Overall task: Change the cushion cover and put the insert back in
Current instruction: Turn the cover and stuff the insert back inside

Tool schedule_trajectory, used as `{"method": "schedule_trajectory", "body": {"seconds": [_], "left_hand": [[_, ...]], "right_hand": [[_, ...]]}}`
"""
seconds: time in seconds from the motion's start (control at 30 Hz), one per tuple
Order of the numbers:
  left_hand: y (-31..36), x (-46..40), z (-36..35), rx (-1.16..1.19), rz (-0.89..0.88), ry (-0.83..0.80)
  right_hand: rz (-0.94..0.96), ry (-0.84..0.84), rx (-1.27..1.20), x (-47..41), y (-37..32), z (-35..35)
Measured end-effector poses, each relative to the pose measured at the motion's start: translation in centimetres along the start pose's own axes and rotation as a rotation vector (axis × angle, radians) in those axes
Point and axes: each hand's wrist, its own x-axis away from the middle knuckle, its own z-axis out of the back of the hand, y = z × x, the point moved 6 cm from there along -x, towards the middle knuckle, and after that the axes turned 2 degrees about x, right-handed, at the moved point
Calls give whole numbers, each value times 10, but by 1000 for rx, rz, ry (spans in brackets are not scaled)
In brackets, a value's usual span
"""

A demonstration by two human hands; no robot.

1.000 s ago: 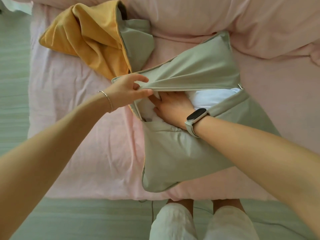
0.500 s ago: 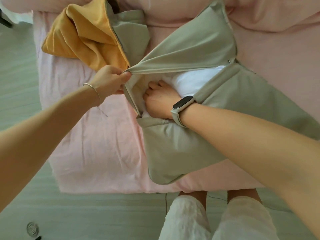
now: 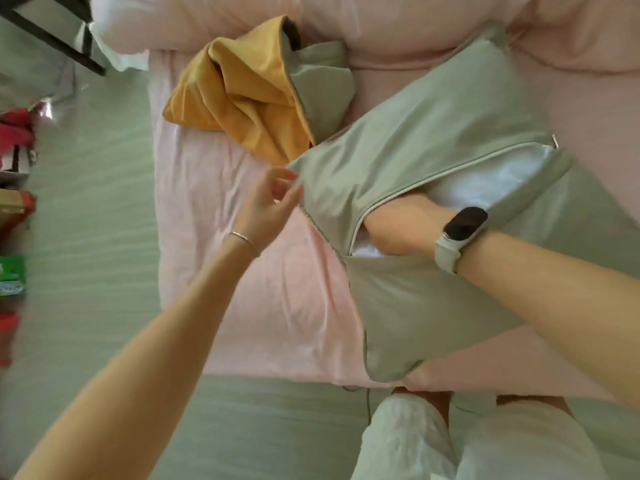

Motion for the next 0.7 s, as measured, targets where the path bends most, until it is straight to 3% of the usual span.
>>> {"method": "schedule_trajectory", "body": {"seconds": [0.1, 0.17, 0.3, 0.47, 0.6, 0.7], "left_hand": [[12, 25, -56, 9, -93, -106], [27, 38, -83, -92, -205, -71], [36, 34, -100, -230, -161, -10], [43, 17, -93, -87, -43, 46], [29, 7, -80, -42, 122, -88], [27, 9, -75, -46, 148, -113]], "right_hand": [[-30, 78, -75, 46, 25, 4], [-34, 316, -169, 80, 41, 25], [-119, 625, -266, 114, 67, 29], [-98, 717, -214, 107, 63, 21], [-93, 808, -263, 100, 51, 26], [-76, 819, -291, 95, 39, 22]]}}
